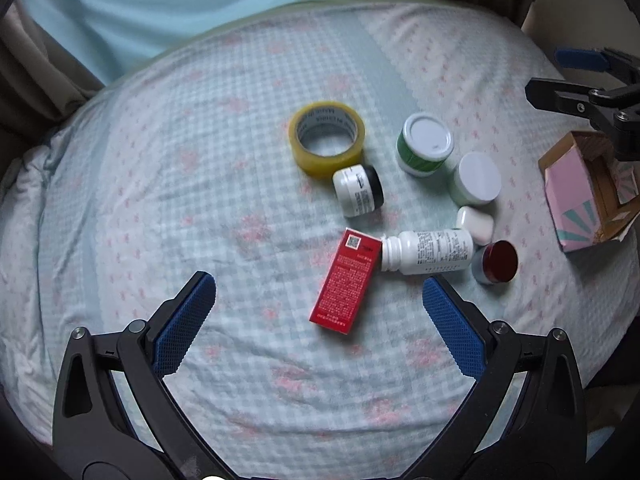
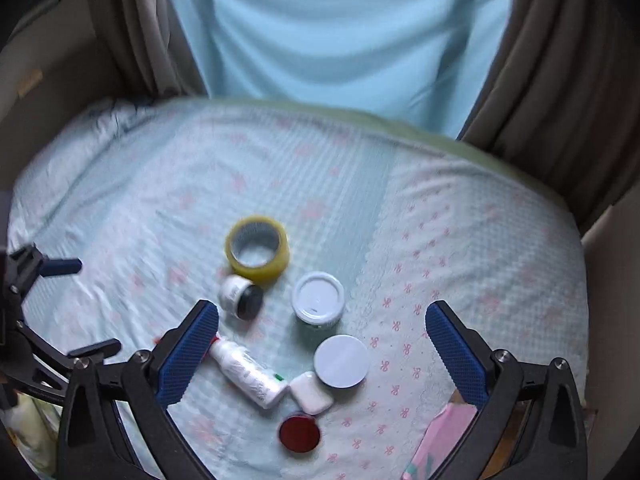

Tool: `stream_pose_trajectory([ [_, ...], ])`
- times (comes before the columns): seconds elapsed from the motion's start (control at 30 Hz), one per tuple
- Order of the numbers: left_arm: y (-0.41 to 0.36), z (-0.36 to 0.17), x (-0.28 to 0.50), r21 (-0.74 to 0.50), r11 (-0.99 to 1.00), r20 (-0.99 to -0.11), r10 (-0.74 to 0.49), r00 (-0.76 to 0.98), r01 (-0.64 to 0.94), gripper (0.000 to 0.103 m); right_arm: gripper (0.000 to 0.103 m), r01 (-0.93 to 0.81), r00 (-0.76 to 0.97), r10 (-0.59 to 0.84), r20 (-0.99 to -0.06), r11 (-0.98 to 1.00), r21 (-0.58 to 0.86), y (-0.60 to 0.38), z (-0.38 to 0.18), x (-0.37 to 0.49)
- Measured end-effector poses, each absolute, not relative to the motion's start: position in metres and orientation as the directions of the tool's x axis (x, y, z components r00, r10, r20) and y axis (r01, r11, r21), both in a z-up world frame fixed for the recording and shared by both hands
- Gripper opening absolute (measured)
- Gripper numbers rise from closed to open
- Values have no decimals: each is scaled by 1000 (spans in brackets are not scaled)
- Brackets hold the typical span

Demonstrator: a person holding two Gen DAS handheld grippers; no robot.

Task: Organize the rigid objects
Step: 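Lower the left tool onto the red box while the right tool grasps the white lid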

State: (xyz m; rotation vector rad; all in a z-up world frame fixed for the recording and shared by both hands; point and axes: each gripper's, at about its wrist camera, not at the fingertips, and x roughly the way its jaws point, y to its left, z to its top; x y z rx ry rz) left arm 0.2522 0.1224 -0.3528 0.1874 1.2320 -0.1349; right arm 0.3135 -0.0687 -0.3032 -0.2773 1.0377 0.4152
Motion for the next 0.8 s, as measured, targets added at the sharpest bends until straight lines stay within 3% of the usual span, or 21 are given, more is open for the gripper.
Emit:
stream_pose_trajectory([
  [0.43,103,-482,292,63,919,-997,46,54,390,92,103,-582,141,87,-986,813,-11,-41,-446,389],
  [0.5,101,-494,294,65,909,-998,57,31,411,87,103,-592,116,81,-990,806,-3,-38,-458,395],
  [0.57,101,-503,297,71,904,-997,71,15,422,74,103,-596,87,77,-993,803,10,-35,-469,400],
  [0.7,100,-511,304,30,902,-999,41,-16,431,70,87,-607,44,47,-998,794,11,-29,-485,406],
  [0.8,93,-515,306,15,884,-999,35,-33,468,57,76,-606,15,29,-999,795,14,-25,-492,408],
])
